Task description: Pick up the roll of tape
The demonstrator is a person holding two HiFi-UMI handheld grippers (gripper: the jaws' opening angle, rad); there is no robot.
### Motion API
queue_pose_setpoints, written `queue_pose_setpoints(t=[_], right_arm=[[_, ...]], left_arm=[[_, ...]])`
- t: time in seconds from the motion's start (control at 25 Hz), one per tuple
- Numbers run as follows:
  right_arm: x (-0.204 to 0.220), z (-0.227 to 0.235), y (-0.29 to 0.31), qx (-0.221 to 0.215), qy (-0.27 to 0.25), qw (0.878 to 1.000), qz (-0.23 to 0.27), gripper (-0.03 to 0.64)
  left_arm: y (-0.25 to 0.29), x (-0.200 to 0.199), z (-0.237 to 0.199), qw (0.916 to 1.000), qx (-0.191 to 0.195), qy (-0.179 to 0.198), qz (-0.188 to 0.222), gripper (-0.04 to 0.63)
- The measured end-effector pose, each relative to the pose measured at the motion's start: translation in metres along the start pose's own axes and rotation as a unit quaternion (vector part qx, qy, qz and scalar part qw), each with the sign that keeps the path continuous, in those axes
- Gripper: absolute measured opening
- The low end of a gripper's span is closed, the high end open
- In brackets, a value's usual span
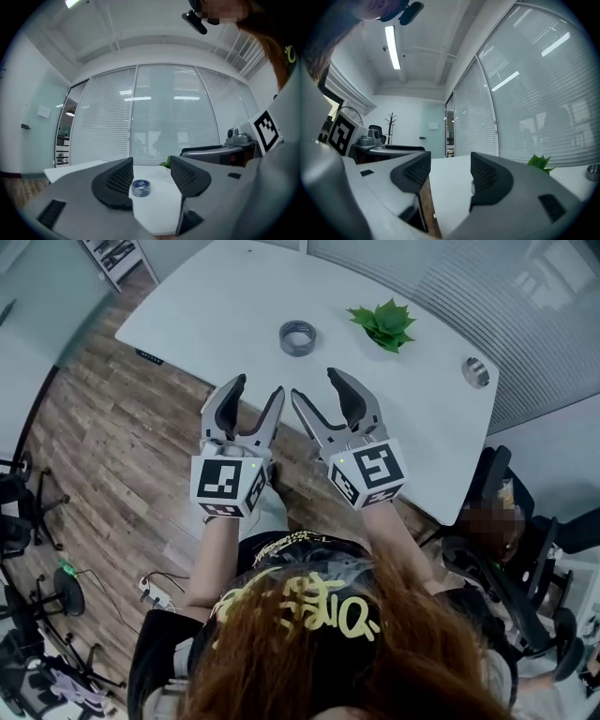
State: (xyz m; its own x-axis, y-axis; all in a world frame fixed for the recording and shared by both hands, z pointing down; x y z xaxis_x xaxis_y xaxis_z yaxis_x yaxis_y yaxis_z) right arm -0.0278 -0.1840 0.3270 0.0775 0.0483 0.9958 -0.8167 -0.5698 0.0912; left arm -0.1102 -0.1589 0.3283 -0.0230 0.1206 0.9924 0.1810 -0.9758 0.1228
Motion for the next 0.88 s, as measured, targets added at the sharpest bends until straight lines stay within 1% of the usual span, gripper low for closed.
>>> queue_pose_setpoints(t=[0.16, 0.44, 0.72, 0.88], right_arm=[[-0.006, 0.029, 0.033, 0.031, -0.002, 1.0, 0.003, 0.253], [-0.023, 0.07, 0.091, 0.08, 0.001, 0.997, 0.005, 0.253], [-0.031, 0.104, 0.139, 0.121, 0.009, 0.993, 0.006, 0.252], [-0.035, 0.118, 0.158, 0.144, 0.013, 0.99, 0.011, 0.253]], left_arm=[[0.043, -0.007, -0.018, 0.9993, 0.032, 0.021, 0.003, 0.238], [0.114, -0.028, -0.055, 0.9957, 0.087, 0.032, 0.004, 0.238], [0.171, -0.035, -0.083, 0.99, 0.132, 0.049, -0.006, 0.238], [0.194, -0.041, -0.099, 0.9871, 0.151, 0.054, -0.003, 0.238]])
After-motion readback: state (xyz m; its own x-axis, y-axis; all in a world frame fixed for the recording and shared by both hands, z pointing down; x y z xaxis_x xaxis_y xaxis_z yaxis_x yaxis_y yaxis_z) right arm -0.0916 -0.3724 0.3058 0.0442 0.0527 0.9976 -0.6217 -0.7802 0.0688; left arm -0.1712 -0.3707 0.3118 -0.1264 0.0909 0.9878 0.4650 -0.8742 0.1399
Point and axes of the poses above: the fingertips, and each gripper's own axes: y forward along the fingers, z to its right, x out of its underside, the point moved 1 cm from there along -y, backward along the fingers, and after that the axes turned 8 degrees about -z, right-handed, at the moved point
